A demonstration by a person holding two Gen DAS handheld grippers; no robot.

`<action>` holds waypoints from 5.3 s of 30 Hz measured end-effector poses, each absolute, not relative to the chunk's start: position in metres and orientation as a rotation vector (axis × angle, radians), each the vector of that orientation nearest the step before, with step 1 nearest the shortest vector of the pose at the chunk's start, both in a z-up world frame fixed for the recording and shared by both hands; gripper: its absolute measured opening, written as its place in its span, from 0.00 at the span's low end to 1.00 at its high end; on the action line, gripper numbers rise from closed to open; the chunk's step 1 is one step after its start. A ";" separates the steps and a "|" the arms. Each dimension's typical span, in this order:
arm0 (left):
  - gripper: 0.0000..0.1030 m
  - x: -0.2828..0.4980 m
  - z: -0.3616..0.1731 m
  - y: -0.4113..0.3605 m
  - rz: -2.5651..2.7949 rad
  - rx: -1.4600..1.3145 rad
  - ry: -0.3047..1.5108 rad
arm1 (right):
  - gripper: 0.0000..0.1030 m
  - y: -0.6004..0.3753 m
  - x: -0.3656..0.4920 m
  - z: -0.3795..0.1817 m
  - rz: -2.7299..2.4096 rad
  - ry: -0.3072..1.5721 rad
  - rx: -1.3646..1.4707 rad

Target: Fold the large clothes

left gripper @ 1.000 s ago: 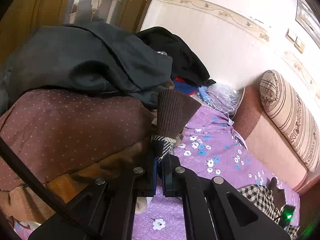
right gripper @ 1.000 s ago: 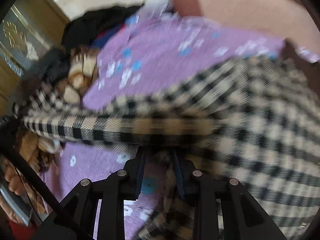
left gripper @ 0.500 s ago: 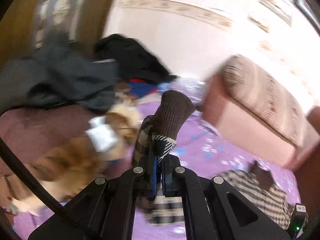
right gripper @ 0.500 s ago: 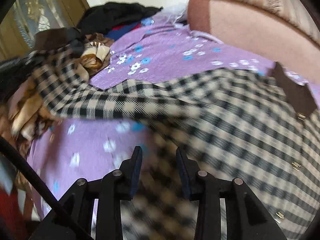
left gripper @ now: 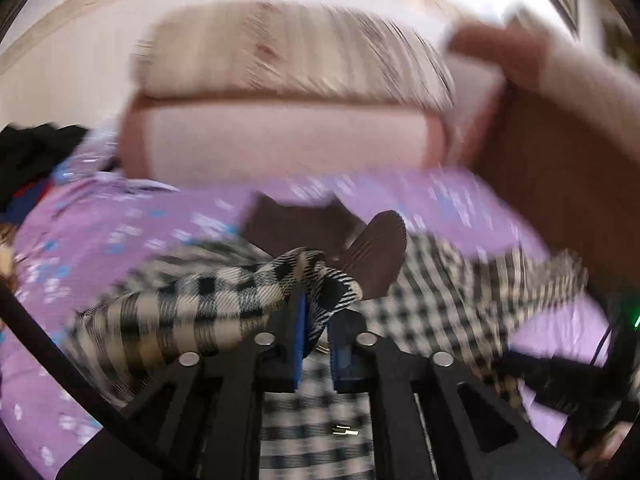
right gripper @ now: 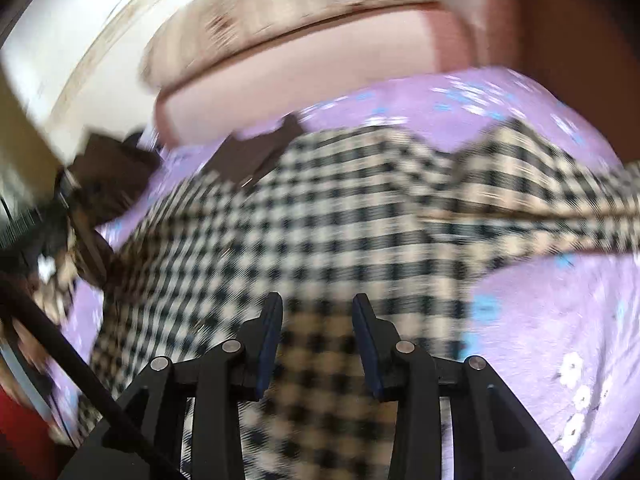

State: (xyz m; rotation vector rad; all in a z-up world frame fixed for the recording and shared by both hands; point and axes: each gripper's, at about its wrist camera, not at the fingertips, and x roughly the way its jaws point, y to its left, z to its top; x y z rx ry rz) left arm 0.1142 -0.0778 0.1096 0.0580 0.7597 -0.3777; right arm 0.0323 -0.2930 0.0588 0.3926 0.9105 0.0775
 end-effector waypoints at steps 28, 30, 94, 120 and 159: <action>0.64 0.091 0.090 0.145 0.070 -0.202 0.765 | 0.16 -0.206 0.097 0.016 0.383 1.092 0.383; 0.64 0.097 0.088 0.147 0.089 -0.202 0.769 | 0.07 -0.191 0.097 0.015 0.399 1.119 0.323; 0.58 -0.002 0.106 -0.011 -0.201 0.160 0.747 | 0.48 -0.588 -0.151 0.131 -0.812 0.799 0.645; 0.85 -0.046 0.156 0.001 -0.280 -0.039 0.793 | 0.62 -0.463 -0.139 0.206 -0.585 0.838 0.425; 0.85 0.023 0.037 0.022 -0.178 -0.087 0.911 | 0.05 -0.477 0.051 0.104 -0.426 0.687 0.456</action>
